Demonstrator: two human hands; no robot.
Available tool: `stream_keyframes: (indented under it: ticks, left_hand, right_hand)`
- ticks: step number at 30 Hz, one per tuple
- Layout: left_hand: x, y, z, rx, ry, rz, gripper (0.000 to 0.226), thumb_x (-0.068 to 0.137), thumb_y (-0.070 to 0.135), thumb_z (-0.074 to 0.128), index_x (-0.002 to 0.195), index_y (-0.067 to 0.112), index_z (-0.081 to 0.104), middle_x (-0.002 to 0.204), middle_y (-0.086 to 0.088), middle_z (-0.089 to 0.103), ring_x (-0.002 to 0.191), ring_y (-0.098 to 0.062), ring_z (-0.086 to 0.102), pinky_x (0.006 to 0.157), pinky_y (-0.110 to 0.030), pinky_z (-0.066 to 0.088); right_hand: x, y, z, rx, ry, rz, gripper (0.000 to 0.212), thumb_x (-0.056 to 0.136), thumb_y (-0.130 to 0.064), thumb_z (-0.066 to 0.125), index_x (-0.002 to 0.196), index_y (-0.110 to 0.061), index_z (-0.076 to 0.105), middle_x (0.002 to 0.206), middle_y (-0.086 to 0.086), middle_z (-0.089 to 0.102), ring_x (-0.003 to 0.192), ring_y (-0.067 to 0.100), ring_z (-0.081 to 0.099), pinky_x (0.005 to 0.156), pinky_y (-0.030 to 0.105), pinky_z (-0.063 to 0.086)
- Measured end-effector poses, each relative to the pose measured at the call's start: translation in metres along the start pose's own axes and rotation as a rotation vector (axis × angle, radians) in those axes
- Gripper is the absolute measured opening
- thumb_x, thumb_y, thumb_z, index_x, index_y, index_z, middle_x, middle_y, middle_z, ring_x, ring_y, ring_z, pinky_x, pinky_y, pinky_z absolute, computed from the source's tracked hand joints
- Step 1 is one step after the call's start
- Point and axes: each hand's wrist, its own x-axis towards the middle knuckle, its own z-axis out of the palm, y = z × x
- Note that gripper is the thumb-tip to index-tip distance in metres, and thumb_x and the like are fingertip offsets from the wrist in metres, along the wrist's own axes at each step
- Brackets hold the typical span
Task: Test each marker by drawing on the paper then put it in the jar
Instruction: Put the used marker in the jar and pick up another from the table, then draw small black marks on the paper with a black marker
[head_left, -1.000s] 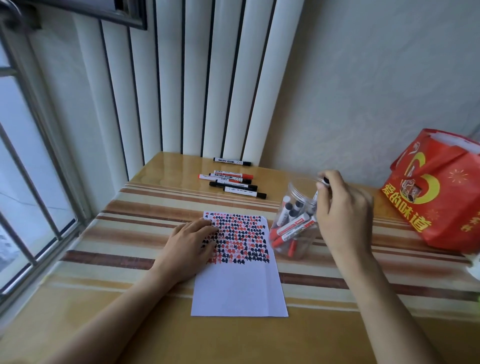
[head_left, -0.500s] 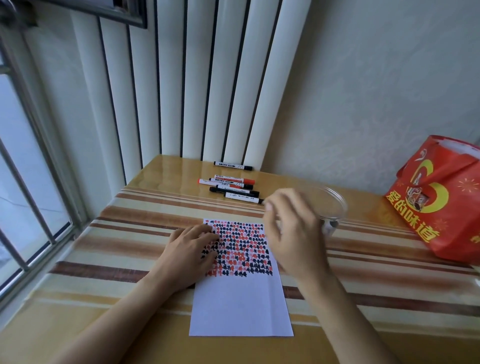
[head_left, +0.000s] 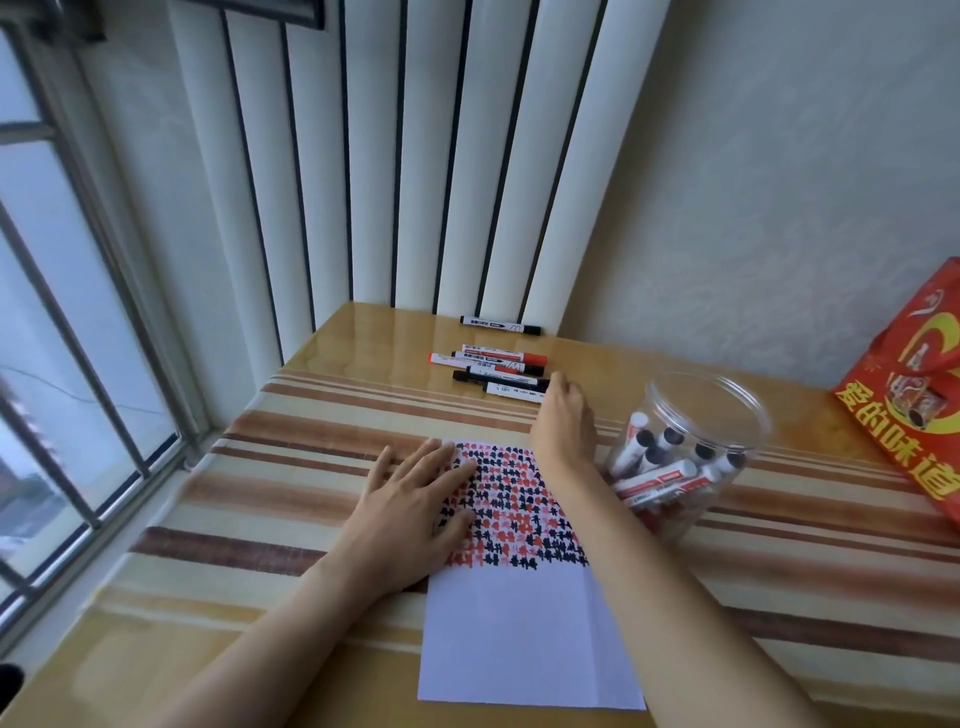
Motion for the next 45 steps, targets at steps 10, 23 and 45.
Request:
stream_keyframes:
  ticks: [10,23,45]
  left_hand:
    - [0.0,0.004,-0.007,-0.044,0.026,0.011,0.059,0.096,0.064,0.03,0.152,0.044,0.031,0.164,0.011,0.023,0.153,-0.005,0.004,0.124,-0.05,-0.002]
    - [-0.011,0.035,-0.022,-0.18,0.263,0.262,0.034,0.104,0.046,0.037,0.102,0.024,0.064,0.093,0.015,0.061,0.089,-0.01,0.058,0.099,-0.043,0.039]
    - [-0.02,0.053,-0.025,0.07,0.36,0.423,0.018,0.096,0.014,0.046,0.094,0.019,0.063,0.092,0.007,0.053,0.087,-0.019,0.051,0.086,-0.035,0.038]
  right_hand:
    - [-0.029,0.001,-0.017,-0.223,-0.031,-0.207,0.025,0.105,-0.002,0.052,0.13,0.002,0.055,0.121,0.016,0.058,0.082,0.019,0.063,0.065,0.024,0.05]
    - [-0.14,0.031,-0.067,1.227,-0.327,-0.083,0.011,0.092,-0.033,0.069,0.092,-0.024,0.062,0.06,0.007,0.056,0.052,0.02,0.055,0.051,0.024,0.041]
    - [-0.158,0.04,-0.065,0.066,0.078,-0.727,0.019,0.1,-0.028,0.064,0.093,-0.011,0.06,0.075,0.001,0.066,0.055,0.026,0.064,0.043,0.028,0.034]
